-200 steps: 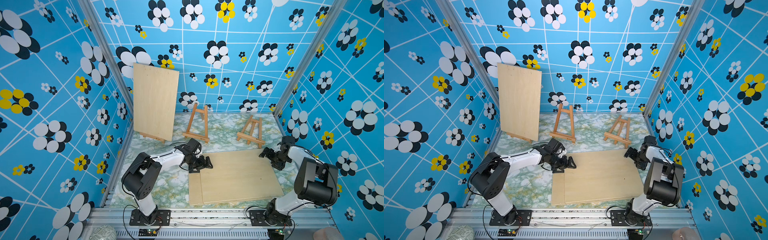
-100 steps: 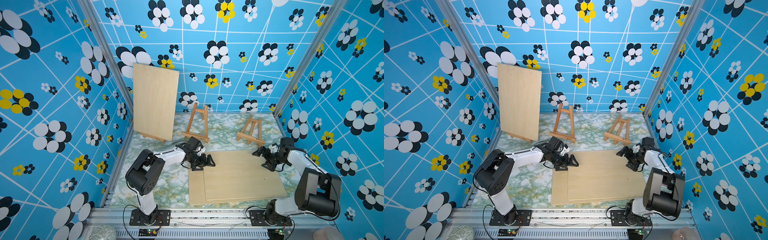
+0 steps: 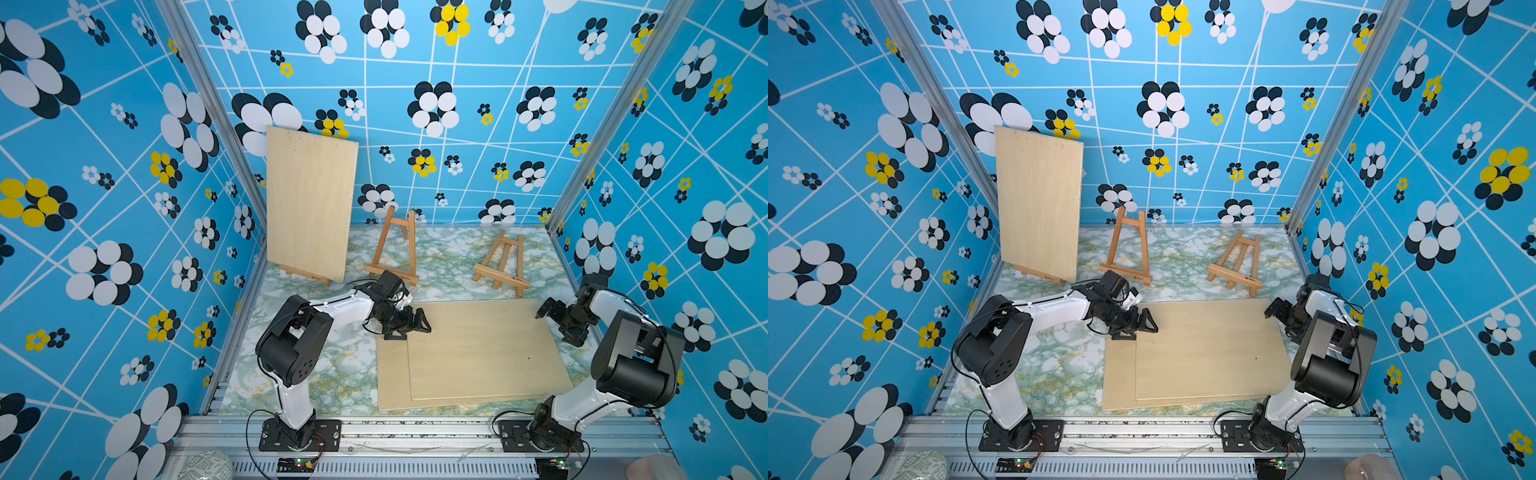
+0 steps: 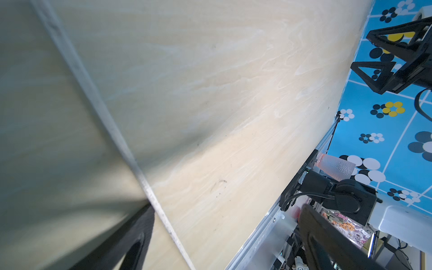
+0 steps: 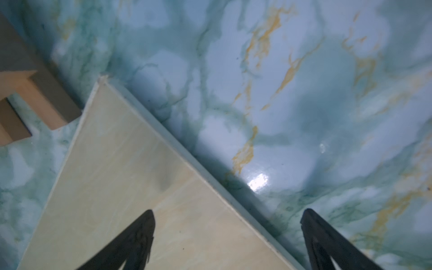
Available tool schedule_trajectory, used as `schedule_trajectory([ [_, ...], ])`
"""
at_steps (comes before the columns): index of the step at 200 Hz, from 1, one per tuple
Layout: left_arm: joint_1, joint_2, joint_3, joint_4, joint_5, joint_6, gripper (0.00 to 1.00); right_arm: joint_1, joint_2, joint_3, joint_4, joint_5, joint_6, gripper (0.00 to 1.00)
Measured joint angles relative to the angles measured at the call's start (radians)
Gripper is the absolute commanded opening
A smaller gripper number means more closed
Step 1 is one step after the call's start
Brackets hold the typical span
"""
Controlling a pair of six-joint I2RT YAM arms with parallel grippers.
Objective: Assemble the easel
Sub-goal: Pick up the drawing board.
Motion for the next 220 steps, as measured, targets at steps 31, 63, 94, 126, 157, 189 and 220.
schedule_trajectory([
  [31, 0.000, 0.042, 0.078, -0.077, -0.026, 0.037, 0.99, -0.025, 0.080, 0.053, -0.012, -0.103, -0.021, 0.99],
  [63, 0.000, 0.067, 0.117, -0.120, -0.028, 0.044, 0.99, -0.032, 0.142, 0.106, 0.000, -0.251, -0.024, 0.99],
  [94, 0.002, 0.087, 0.147, -0.150, -0.023, 0.043, 0.99, -0.048, 0.161, 0.098, 0.063, -0.391, -0.007, 0.98],
  [126, 0.017, 0.115, 0.181, -0.190, 0.009, 0.048, 0.99, -0.073, 0.170, 0.084, 0.099, -0.457, -0.002, 1.00],
  [157, 0.028, 0.128, 0.193, -0.205, 0.037, 0.063, 0.99, -0.072, 0.155, 0.068, 0.113, -0.454, -0.022, 1.00],
  [189, 0.031, 0.130, 0.193, -0.208, 0.045, 0.078, 0.99, -0.055, 0.154, 0.081, 0.083, -0.412, -0.068, 0.99],
  [220, 0.033, 0.135, 0.199, -0.212, 0.050, 0.104, 0.99, -0.044, 0.151, 0.090, 0.040, -0.373, -0.121, 0.97],
])
